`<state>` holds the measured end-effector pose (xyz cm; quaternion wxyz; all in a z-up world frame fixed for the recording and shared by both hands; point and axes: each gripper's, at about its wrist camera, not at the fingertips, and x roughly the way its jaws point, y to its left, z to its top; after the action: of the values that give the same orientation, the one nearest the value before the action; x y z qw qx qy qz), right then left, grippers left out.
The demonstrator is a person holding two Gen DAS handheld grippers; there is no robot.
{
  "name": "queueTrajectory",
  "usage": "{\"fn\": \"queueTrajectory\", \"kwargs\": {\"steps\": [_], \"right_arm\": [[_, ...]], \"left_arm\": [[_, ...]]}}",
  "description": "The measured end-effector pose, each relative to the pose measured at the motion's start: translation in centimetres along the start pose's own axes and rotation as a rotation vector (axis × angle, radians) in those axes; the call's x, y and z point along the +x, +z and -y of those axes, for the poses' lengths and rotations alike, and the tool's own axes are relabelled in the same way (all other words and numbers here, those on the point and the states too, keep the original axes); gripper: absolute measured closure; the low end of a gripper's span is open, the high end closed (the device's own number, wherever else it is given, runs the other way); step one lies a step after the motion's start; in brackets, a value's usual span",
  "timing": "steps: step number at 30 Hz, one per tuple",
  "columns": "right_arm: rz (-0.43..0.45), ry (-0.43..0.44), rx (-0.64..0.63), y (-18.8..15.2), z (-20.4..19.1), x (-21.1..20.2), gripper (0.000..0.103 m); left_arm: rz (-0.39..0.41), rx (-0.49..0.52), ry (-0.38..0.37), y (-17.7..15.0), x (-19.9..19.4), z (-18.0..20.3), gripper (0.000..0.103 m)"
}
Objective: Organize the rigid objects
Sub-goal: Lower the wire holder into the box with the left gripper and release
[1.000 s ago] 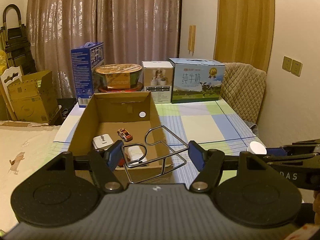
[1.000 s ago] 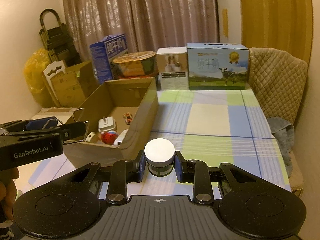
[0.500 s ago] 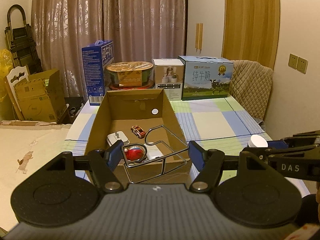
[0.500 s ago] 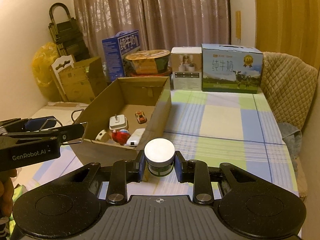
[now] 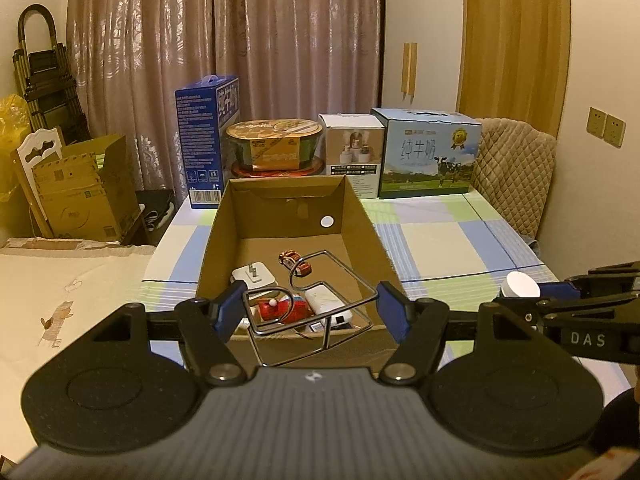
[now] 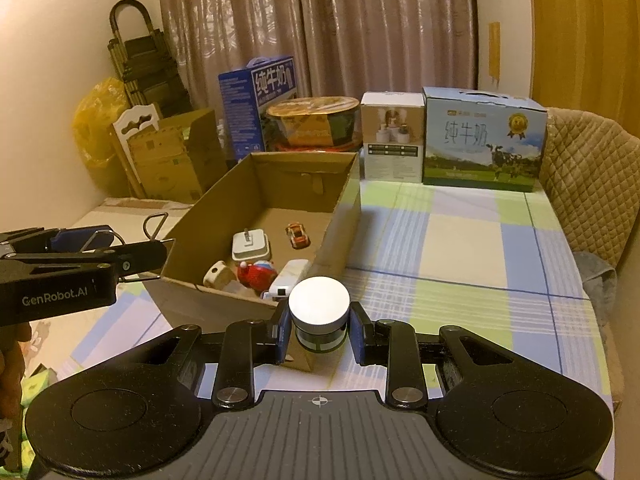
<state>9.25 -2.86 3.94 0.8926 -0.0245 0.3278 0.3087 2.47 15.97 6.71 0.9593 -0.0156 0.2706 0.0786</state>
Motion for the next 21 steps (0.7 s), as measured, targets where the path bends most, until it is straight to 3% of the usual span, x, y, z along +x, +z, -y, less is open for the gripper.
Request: {"fn": "queueTrajectory", "kwargs": {"steps": [11, 21], "right_arm": [[-0.011, 0.025, -0.019, 0.9, -0.9, 3.0, 0.076], [-0.018, 0.044, -0.048, 3.4, -1.5, 7.1, 0.076]], "left_arm": [[-0.032, 0.006, -0.016, 1.0, 2.6, -2.1, 0.037], [-0.097, 0.027, -0.053, 2.9, 7.4, -5.5, 0.037]]}}
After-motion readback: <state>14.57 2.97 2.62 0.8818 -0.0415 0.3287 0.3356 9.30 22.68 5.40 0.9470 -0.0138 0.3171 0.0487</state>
